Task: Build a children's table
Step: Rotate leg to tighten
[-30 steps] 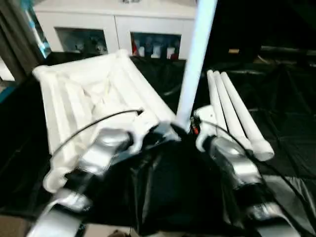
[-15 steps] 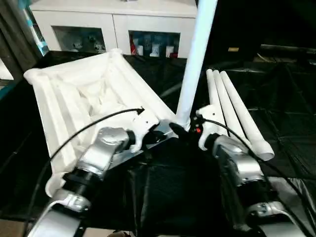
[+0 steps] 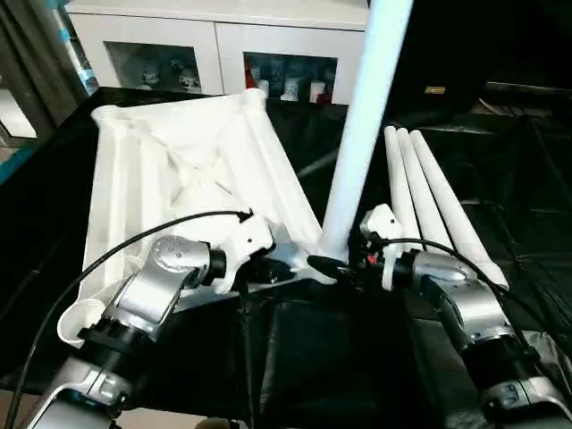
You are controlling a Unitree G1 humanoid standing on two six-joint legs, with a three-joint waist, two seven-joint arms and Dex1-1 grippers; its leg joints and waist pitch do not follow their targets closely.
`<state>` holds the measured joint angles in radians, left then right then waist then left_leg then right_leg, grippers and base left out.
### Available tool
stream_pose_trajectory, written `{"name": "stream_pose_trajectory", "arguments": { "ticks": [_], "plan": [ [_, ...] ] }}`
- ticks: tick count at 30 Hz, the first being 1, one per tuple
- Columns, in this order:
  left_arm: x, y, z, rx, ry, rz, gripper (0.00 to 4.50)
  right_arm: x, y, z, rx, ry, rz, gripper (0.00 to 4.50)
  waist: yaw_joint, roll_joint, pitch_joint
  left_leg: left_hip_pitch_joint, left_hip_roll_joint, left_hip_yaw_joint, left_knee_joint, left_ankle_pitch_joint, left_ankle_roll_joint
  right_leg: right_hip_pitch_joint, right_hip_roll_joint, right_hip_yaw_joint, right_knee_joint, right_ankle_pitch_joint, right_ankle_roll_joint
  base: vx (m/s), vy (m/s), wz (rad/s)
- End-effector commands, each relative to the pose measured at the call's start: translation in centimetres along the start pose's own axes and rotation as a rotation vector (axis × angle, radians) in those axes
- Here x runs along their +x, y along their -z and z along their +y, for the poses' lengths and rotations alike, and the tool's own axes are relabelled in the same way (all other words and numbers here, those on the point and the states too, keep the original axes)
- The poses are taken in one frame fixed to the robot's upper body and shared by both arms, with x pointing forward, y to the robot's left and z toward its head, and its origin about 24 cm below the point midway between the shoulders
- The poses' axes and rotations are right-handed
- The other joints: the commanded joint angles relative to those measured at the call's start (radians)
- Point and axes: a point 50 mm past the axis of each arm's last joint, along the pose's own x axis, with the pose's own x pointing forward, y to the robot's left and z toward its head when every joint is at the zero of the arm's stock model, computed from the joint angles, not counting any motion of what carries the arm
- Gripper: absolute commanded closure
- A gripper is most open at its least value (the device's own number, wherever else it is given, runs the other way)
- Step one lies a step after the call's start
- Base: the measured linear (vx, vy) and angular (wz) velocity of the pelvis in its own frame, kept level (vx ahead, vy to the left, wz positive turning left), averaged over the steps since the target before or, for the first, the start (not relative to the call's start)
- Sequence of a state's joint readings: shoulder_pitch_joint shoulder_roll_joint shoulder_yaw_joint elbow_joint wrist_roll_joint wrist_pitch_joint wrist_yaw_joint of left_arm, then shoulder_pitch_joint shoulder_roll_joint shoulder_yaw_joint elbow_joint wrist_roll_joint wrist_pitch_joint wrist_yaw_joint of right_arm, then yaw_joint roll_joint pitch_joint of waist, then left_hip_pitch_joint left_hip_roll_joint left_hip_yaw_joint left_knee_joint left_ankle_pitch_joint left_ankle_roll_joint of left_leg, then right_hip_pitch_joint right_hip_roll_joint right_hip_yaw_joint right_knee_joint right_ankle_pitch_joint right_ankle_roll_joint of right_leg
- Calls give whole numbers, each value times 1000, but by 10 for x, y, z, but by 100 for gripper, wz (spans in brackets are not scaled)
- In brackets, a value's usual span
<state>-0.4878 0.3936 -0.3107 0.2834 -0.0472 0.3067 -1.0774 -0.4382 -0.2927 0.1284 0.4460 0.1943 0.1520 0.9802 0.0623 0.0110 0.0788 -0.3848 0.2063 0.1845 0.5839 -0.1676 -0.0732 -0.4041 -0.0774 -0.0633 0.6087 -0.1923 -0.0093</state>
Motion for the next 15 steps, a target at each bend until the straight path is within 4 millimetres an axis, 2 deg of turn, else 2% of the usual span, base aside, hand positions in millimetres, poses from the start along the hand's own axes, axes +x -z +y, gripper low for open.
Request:
{"name": "stream_pose_trajectory", "arguments": {
  "ticks": [1,6,8,12,14,15],
  "plan": [
    [6,0,-7,-1,49,1,450,4,-4,7,-11,-62,-14,158,-1,2,-67,21,28,-7,-71,-217,43,49,-59,46,-66,-127,-256,0,0,0],
    [5,1,-7,-7,42,7,450,8,1,10,16,-62,-11,174,-1,0,-70,19,27,-7,-68,-184,52,50,-59,46,-62,-99,-256,0,0,0],
    [6,1,-3,-21,-14,5,450,12,6,6,43,33,-3,175,-2,-1,-69,19,27,-7,-68,-183,53,49,-58,45,-62,-103,-256,0,0,0],
    [14,-3,7,-67,-134,-11,450,20,17,-7,133,283,-4,176,-11,-2,-63,21,24,-8,-75,-251,14,45,-61,45,-76,-240,-228,0,0,0],
    [16,-4,9,-79,-158,-12,450,21,19,-8,152,323,-8,176,-16,-2,-61,25,23,-10,-76,-282,1,42,-62,45,-83,-304,-209,0,0,0],
    [23,-8,16,-117,-261,-15,450,28,24,-10,229,440,-22,176,-19,-1,-61,24,25,-9,-76,-292,-3,39,-62,47,-86,-323,-200,0,0,0]
  ]
}}
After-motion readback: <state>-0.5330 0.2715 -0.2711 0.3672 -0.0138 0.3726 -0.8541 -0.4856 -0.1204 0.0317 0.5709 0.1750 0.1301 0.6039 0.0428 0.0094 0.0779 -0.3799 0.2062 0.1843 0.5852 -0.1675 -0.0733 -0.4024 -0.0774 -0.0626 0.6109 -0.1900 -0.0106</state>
